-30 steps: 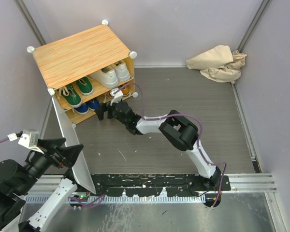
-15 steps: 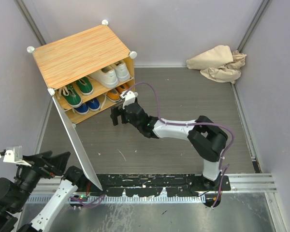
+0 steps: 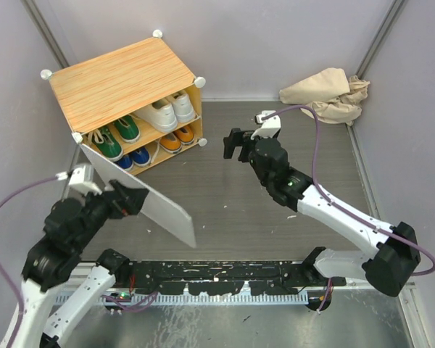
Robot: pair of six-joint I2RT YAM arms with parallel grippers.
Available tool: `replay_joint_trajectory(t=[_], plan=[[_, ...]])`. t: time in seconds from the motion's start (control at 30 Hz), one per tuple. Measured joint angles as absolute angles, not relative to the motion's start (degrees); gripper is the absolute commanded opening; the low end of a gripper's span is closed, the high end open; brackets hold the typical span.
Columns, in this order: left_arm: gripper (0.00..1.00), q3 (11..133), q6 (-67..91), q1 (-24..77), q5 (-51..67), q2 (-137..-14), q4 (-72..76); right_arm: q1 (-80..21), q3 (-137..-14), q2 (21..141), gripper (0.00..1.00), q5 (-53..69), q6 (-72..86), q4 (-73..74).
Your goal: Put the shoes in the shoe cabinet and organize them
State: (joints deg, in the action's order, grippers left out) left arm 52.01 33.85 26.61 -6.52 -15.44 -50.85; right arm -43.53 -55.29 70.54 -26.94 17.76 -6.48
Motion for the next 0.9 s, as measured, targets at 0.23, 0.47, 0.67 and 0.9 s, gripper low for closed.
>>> replay_joint_trajectory(t=[0.23, 0.47, 0.67, 0.9], plan=[[0.98, 52.7, 32.2, 26.6, -2.3, -42.6, -25.2, -43.3, -55.3, 66.2, 1.0, -26.7, 17.8, 2.8], [0.98, 53.6, 29.7, 26.6, -1.7, -59.7, -12.6, -43.0, -55.3, 61.0, 1.0, -24.0, 18.2, 9.1], [0.98, 57.4, 26.9, 26.6, -6.9, -68.7, -7.9, -43.0, -55.3, 60.7, 1.0, -19.7, 19.2, 12.4], [0.98, 65.1, 22.2, 26.6, -18.7, -80.6, -5.4, -43.0, -53.0, 61.5, 1.0, -16.2, 20.8, 15.6]])
